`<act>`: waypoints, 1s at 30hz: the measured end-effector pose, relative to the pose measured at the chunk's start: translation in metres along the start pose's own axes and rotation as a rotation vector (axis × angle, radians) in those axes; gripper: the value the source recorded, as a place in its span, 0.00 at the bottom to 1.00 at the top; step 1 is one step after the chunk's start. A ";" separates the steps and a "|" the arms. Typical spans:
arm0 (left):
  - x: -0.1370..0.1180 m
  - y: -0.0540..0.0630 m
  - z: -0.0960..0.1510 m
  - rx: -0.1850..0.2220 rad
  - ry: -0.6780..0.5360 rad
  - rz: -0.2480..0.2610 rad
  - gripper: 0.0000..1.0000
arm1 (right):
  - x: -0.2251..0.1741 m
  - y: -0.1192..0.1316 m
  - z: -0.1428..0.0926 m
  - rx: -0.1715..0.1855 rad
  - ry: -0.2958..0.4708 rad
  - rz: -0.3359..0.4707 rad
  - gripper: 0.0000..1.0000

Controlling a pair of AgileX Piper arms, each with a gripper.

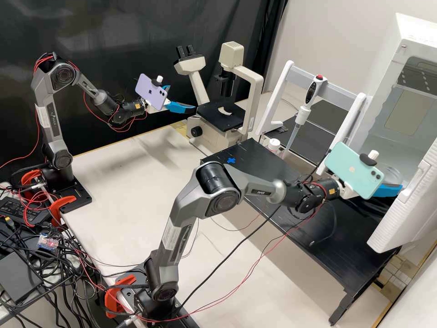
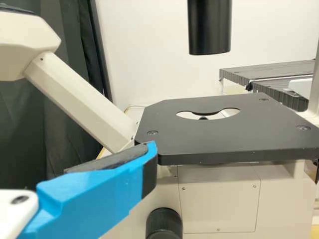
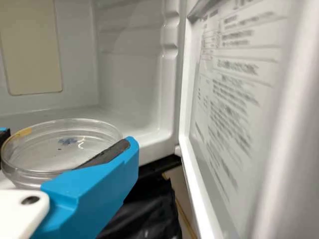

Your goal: Move the petri dish to the incubator

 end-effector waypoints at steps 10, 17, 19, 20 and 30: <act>0.000 0.000 0.000 0.000 0.000 0.000 1.00 | 0.064 -0.011 -0.022 -0.034 -0.032 -0.059 0.00; 0.000 0.000 0.000 0.000 0.000 0.000 1.00 | 0.090 -0.025 -0.033 -0.025 -0.031 -0.098 0.00; 0.000 0.000 0.000 0.000 0.000 0.000 1.00 | 0.096 -0.029 -0.031 -0.031 -0.029 -0.107 0.00; 0.000 0.000 0.000 0.000 0.000 0.000 1.00 | 0.099 -0.032 -0.030 -0.035 -0.028 -0.118 0.00; 0.000 0.000 0.000 0.000 0.000 0.000 1.00 | 0.113 -0.044 -0.021 -0.027 -0.029 -0.141 0.00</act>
